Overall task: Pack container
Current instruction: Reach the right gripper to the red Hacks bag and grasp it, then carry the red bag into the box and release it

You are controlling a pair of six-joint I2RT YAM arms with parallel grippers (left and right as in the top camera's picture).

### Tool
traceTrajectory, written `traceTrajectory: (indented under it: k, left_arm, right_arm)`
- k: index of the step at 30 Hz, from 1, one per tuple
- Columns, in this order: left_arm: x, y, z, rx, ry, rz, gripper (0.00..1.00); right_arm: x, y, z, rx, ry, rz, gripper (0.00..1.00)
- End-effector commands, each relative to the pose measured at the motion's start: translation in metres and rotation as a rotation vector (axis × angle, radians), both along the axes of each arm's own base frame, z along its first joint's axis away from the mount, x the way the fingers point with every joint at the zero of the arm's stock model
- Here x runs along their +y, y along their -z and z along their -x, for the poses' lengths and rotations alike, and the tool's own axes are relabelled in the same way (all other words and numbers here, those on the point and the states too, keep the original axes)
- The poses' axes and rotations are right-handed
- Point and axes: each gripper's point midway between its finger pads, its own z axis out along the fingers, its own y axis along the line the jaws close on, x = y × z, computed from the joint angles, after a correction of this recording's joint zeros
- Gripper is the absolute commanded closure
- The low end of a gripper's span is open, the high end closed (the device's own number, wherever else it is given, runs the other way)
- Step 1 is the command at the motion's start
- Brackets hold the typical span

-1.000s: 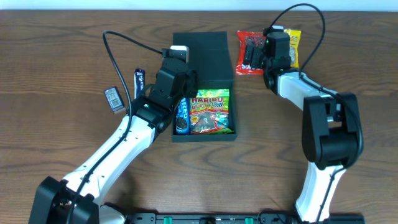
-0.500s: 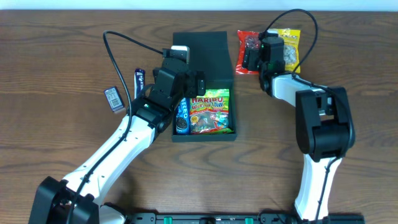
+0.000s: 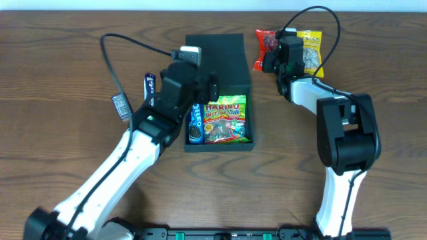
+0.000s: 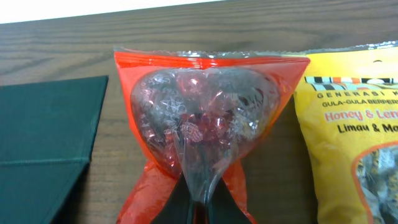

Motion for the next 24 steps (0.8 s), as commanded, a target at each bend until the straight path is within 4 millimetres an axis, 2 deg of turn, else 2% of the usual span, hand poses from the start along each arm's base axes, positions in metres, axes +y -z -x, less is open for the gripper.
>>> traceTrajectory:
  k: [1, 2, 5, 8, 11, 14, 18, 24]
  left_arm:
    - [0.016, -0.031, 0.003, -0.071, -0.049, -0.022, 0.05]
    - [0.021, -0.034, 0.008, -0.072, -0.057, -0.035, 0.05]
    - [0.027, -0.038, 0.018, -0.068, -0.044, -0.070, 0.05]
    - [0.040, -0.045, 0.035, -0.052, -0.057, -0.097, 0.05]
    - [0.051, -0.049, 0.046, -0.045, -0.079, -0.116, 0.05]
    - [0.057, -0.055, 0.056, -0.048, -0.075, -0.122, 0.05]
    - [0.066, -0.069, 0.073, -0.074, -0.065, -0.132, 0.05]
    - [0.089, -0.084, 0.094, -0.104, -0.123, -0.148, 0.05]
  right_arm:
    - [0.002, -0.032, 0.000, -0.049, 0.000, 0.000, 0.99]
    - [0.002, -0.046, 0.000, -0.069, 0.000, -0.003, 0.99]
    - [0.007, -0.069, 0.004, -0.087, -0.010, -0.007, 0.99]
    - [0.027, -0.100, 0.022, -0.082, -0.075, 0.007, 0.99]
    - [0.047, -0.118, 0.038, -0.075, -0.160, 0.042, 0.99]
    - [0.065, -0.130, 0.054, -0.066, -0.228, 0.069, 0.99]
    - [0.096, -0.149, 0.086, -0.047, -0.348, 0.100, 0.99]
    - [0.125, -0.154, 0.126, 0.022, -0.467, 0.103, 0.99]
